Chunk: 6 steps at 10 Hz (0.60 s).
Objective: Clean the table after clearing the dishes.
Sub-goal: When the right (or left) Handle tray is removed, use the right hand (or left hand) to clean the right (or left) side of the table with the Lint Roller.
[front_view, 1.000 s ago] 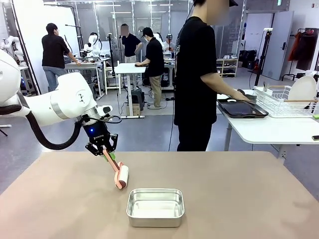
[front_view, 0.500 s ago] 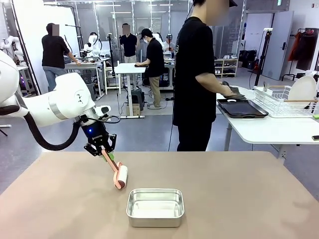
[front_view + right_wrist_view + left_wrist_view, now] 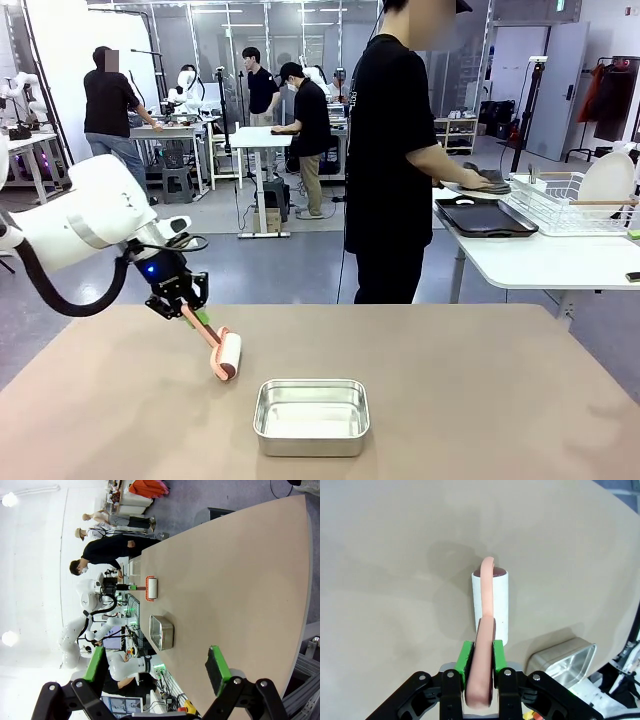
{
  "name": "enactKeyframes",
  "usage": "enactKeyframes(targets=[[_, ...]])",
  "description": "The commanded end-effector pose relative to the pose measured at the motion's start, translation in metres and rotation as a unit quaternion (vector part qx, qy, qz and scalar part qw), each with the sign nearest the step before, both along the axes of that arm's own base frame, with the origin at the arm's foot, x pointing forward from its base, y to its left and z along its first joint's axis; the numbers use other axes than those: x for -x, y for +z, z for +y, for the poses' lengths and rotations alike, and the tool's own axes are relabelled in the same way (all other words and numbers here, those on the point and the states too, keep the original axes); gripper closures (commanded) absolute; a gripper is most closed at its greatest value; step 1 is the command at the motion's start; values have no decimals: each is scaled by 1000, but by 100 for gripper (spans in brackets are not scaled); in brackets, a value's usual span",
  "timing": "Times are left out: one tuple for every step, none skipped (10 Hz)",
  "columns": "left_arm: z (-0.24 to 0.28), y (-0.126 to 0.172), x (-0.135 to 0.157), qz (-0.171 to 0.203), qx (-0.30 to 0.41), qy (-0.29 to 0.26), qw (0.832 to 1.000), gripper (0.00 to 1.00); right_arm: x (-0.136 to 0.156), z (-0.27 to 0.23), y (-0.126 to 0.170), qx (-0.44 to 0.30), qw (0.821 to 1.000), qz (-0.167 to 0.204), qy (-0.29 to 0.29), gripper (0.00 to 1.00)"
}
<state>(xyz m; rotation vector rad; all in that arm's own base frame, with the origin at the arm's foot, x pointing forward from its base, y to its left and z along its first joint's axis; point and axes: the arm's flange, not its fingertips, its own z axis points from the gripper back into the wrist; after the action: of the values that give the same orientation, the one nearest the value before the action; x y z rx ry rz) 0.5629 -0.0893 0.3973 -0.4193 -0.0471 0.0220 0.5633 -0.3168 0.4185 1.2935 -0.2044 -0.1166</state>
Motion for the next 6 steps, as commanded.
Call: enactKeyframes(targets=[[24,-26,20,-6,-9,-9,1000,86,1,2,2,0,1000,-1,0,0],[38,-28,24,-9,-19,-7,1000,86,1,2,2,0,1000,-1,0,0],[50,-32,28,-9,-34,-6,999,86,1,2,2,0,1000,-1,0,0],[64,-34,30,-4,-46,-8,999,86,1,2,2,0,1000,-1,0,0],[78,-36,31,-2,-50,-1,999,86,1,2,2,0,1000,-1,0,0],[87,-37,33,3,-51,-1,999,86,1,2,2,0,1000,-1,0,0]])
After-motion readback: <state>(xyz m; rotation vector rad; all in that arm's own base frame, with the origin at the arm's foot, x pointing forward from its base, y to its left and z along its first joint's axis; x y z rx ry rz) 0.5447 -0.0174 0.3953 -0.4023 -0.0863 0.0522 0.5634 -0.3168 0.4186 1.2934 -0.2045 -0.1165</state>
